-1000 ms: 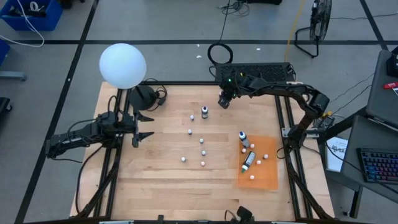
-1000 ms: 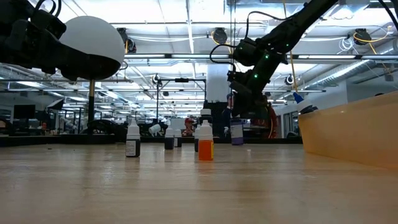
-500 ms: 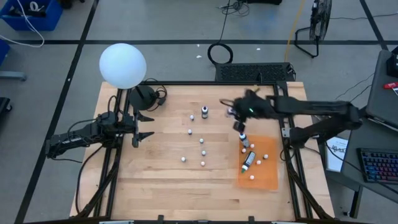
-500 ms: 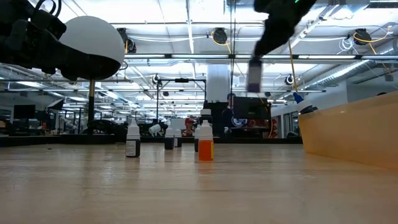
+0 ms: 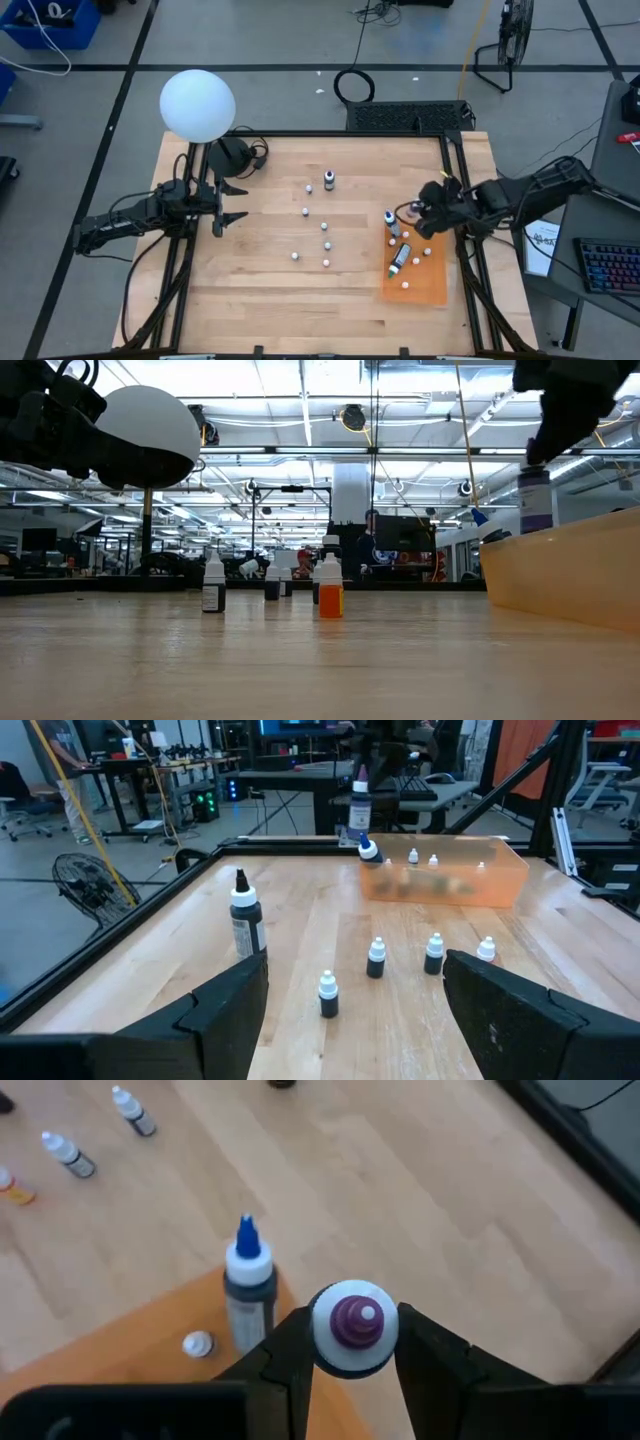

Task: Pick & Place food coloring
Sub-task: Put the big purple food coloring bottle into the orange bin

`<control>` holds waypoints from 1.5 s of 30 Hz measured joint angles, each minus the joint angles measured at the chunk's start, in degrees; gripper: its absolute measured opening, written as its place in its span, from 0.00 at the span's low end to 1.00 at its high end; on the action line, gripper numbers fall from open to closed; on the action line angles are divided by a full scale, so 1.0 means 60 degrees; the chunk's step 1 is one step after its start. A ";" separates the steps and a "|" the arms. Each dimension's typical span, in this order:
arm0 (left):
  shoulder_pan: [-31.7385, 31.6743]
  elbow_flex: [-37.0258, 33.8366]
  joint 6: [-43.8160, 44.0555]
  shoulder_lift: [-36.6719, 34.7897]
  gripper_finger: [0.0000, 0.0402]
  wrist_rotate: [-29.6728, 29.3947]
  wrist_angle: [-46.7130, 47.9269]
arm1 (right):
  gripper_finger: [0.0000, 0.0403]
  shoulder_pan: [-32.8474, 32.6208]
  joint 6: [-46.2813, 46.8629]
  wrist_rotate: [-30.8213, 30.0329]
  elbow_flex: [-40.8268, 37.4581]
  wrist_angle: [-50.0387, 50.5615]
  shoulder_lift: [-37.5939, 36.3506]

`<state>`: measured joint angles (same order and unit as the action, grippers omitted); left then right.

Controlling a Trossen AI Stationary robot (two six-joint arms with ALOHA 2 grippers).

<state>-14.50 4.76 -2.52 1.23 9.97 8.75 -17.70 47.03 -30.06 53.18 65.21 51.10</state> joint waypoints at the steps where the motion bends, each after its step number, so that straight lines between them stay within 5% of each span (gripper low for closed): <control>1: 0.0001 -0.0001 -0.0001 -0.0002 0.74 -0.0002 0.0003 | 0.26 -0.0160 0.0187 0.0004 -0.0077 -0.0010 -0.0107; 9: 0.0002 0.0002 0.0000 -0.0002 0.74 0.0001 0.0004 | 0.26 -0.1000 0.1491 0.0787 -0.0483 0.0008 -0.0392; 27: 0.0003 -0.0001 -0.0004 0.0000 0.74 0.0002 0.0000 | 0.26 -0.1508 0.2550 0.0413 -0.3268 -0.1583 -0.0411; 36: 0.0000 -0.0001 -0.0002 -0.0001 0.74 0.0002 0.0003 | 0.53 -0.1514 0.2874 0.1056 -0.3393 -0.1833 -0.0578; 45: 0.0000 0.0003 -0.0004 -0.0003 0.74 0.0002 0.0004 | 0.54 -0.1508 0.3173 0.1326 -0.3382 -0.1825 -0.1341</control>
<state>-14.50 4.77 -2.55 1.21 9.98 8.78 -26.74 66.06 -22.10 32.88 54.26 43.06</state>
